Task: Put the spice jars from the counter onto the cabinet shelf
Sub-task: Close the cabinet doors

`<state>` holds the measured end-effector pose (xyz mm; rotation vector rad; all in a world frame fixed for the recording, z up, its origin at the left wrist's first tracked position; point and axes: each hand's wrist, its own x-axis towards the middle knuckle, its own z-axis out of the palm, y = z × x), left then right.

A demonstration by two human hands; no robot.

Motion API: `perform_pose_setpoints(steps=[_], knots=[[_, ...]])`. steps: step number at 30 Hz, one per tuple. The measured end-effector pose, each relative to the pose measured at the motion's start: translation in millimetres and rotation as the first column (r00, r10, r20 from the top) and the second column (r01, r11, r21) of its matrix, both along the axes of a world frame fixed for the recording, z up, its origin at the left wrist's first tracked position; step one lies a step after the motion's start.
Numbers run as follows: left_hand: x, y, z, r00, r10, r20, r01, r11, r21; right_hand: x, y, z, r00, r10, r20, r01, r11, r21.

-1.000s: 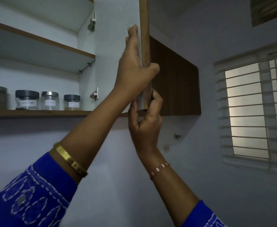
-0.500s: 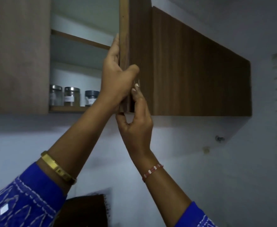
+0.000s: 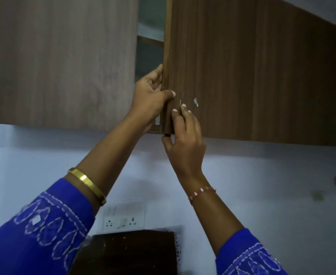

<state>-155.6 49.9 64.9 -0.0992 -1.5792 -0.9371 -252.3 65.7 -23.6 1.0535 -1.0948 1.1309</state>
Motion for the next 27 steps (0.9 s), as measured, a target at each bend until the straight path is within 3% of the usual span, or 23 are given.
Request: perform_pose_setpoints(steps=[8,10,14,20,27], knots=[[4.6,-59.1,-6.9,0.980,0.193,0.054,-0.191,0.981,-0.042,-2.8,-58.4,5.4,0.976,-0.193,-0.095,0.198,0.980,0.037],[3.9,-74.0,-8.4,0.948,0.308,0.073,-0.303,0.950,-0.079,-4.4,-71.5,7.1,0.966,-0.232,-0.118,0.239,0.970,0.050],[1.4,-101.6,-16.5,0.720,0.693,0.012,-0.645,0.676,-0.357,-7.8,-95.2,10.7,0.952,-0.268,-0.147,0.280,0.958,0.065],[7.5,-142.2,-23.4,0.429,0.902,-0.045,-0.767,0.337,-0.546,-13.5,-120.2,13.1,0.915,-0.347,-0.206,0.368,0.927,0.069],[5.5,-175.1,-47.9,0.340,0.940,-0.040,-0.724,0.234,-0.649,-23.7,-134.7,8.5,0.891,-0.365,-0.269,0.404,0.909,0.104]])
